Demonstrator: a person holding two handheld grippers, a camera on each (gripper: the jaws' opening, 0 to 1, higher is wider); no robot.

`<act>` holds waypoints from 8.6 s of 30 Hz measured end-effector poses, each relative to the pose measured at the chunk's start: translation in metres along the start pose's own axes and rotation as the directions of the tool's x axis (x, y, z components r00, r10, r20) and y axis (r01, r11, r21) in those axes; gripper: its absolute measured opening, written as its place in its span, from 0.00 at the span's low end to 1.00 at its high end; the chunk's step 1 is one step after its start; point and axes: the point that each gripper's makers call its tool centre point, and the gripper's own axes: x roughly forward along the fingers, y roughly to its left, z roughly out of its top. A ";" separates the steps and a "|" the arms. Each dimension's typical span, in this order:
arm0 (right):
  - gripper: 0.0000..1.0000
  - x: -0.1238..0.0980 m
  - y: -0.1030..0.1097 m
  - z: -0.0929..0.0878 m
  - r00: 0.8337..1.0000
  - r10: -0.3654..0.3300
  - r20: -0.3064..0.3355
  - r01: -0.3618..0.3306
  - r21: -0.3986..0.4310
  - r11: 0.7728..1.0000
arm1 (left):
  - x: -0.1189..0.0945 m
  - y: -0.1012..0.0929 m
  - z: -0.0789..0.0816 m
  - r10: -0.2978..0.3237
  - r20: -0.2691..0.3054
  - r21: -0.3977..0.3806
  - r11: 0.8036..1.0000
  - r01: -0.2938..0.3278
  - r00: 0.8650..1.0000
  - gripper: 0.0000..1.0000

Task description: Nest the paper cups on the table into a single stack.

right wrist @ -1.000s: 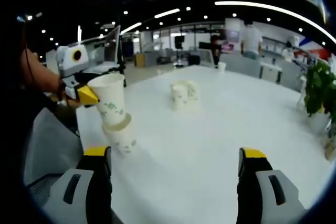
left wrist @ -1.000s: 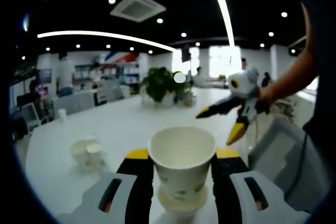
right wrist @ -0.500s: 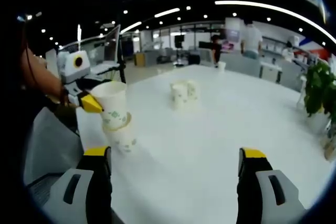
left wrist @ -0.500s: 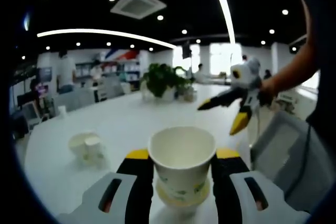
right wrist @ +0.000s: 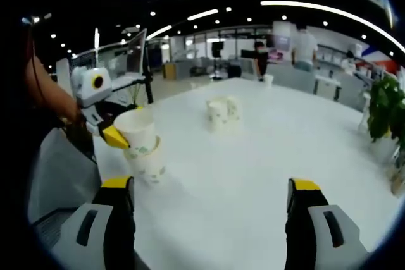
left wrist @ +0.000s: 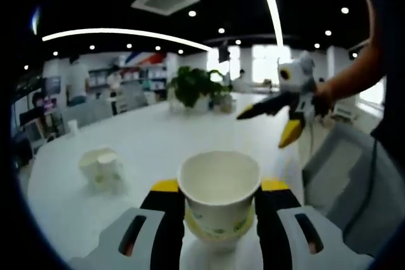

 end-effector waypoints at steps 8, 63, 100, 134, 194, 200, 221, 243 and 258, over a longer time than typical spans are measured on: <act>0.99 0.000 0.001 -0.001 1.000 0.001 0.002 -0.001 0.008 1.000 | 0.002 -0.001 -0.017 -0.003 -0.073 0.023 1.000 0.005 0.997 0.42; 1.00 0.010 -0.022 0.047 0.996 0.013 0.083 -0.008 -0.066 0.998 | -0.131 0.119 -0.004 0.368 -0.097 -0.143 0.914 -0.379 0.925 0.98; 1.00 0.023 -0.043 0.041 0.995 -0.036 0.089 0.040 -0.048 0.998 | -0.140 0.125 -0.018 0.363 -0.142 -0.126 0.916 -0.381 0.921 0.98; 0.96 0.110 -0.042 0.039 0.994 0.042 0.104 -0.040 -0.025 0.999 | -0.136 0.124 -0.028 0.369 -0.135 -0.122 0.915 -0.386 0.919 0.98; 0.71 0.291 -0.028 0.072 0.987 0.150 0.053 -0.147 -0.065 0.987 | -0.135 0.124 -0.034 0.345 -0.160 -0.098 0.927 -0.363 0.925 0.98; 0.63 0.301 -0.032 0.066 0.987 0.153 0.040 -0.151 -0.056 0.987 | -0.137 0.126 -0.034 0.350 -0.167 -0.097 0.924 -0.369 0.922 0.98; 0.40 0.310 -0.020 0.064 0.988 0.153 0.038 -0.150 -0.075 0.986 | -0.138 0.125 -0.044 0.347 -0.186 -0.115 0.921 -0.371 0.919 0.98; 0.38 0.288 -0.011 0.077 0.982 0.174 0.071 -0.170 -0.052 0.984 | -0.132 0.120 -0.040 0.341 -0.175 -0.112 0.925 -0.362 0.924 0.98; 0.37 0.273 -0.013 0.085 0.982 0.182 0.056 -0.177 -0.081 0.981 | -0.131 0.116 -0.033 0.338 -0.162 -0.105 0.928 -0.357 0.927 0.98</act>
